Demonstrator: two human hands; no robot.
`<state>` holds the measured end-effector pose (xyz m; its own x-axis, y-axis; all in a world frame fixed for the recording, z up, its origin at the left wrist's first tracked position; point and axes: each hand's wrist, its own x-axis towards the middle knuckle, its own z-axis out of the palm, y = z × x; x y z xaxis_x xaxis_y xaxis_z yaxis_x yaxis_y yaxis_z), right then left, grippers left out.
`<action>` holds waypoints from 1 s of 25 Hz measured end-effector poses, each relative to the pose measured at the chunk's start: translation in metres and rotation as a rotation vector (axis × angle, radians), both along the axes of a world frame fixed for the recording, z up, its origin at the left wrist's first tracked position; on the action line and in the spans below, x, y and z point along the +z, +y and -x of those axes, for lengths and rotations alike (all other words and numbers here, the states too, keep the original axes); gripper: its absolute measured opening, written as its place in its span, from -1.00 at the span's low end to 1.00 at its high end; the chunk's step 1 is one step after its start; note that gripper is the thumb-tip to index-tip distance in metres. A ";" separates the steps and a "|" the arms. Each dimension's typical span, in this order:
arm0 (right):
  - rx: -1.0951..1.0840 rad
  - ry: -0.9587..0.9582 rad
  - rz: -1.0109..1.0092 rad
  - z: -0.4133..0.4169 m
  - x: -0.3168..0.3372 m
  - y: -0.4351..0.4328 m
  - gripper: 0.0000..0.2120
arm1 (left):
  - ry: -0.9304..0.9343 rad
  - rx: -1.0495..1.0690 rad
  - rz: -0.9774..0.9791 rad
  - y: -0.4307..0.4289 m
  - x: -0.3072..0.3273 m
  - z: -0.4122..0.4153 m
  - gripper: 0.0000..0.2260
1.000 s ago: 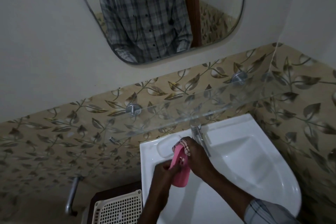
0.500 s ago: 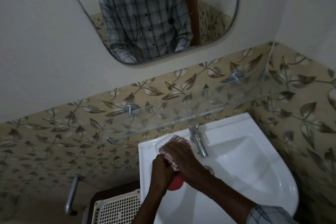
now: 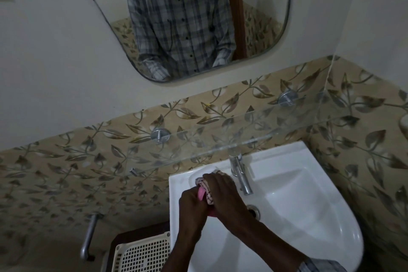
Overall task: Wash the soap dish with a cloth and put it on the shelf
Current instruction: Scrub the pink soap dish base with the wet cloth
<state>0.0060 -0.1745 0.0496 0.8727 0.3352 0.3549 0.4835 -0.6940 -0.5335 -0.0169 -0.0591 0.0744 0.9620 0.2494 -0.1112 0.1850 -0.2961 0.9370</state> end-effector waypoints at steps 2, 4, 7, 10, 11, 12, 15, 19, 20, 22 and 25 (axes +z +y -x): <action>-0.057 0.157 -0.100 0.001 0.002 -0.007 -0.53 | -0.100 0.071 0.052 -0.004 -0.002 0.008 -0.84; -0.111 0.490 -0.306 0.001 -0.008 -0.022 -0.64 | -0.125 0.132 0.122 -0.004 -0.008 0.013 -0.89; -0.278 0.847 -0.691 0.000 -0.010 -0.030 -0.71 | -0.100 0.216 0.249 -0.005 -0.013 0.007 -0.88; -0.388 0.832 -0.778 0.001 -0.006 -0.022 -0.69 | -0.022 0.191 0.402 -0.011 -0.014 -0.001 -0.85; -0.424 0.732 -0.739 0.002 -0.007 -0.019 -0.65 | 0.069 0.192 0.461 -0.016 -0.016 -0.002 -0.80; -0.463 0.616 -0.698 0.004 -0.005 -0.017 -0.61 | 0.172 0.224 0.540 -0.021 -0.018 -0.001 -0.75; -0.368 0.346 -0.696 0.019 -0.002 -0.013 -0.52 | 0.273 0.420 0.952 -0.031 -0.015 0.002 -0.67; -0.267 -0.031 -0.437 0.039 -0.018 -0.005 -0.64 | 0.330 0.390 1.348 -0.028 -0.002 -0.008 -0.44; -0.265 -0.085 -0.369 0.043 -0.024 -0.006 -0.66 | 0.377 0.331 1.375 -0.026 -0.002 -0.011 -0.35; -0.126 -0.139 -0.135 0.049 -0.040 -0.012 -0.58 | 0.425 0.242 1.360 -0.021 -0.003 -0.013 -0.24; -0.092 0.089 -0.204 0.051 -0.043 -0.030 -0.69 | 0.353 0.201 1.320 -0.013 -0.009 -0.014 -0.18</action>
<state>-0.0446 -0.2042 0.0065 0.9273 0.1816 0.3272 0.3675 -0.6064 -0.7052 -0.0028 -0.0721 0.0654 0.7938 -0.1006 -0.5998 0.4029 0.8258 0.3947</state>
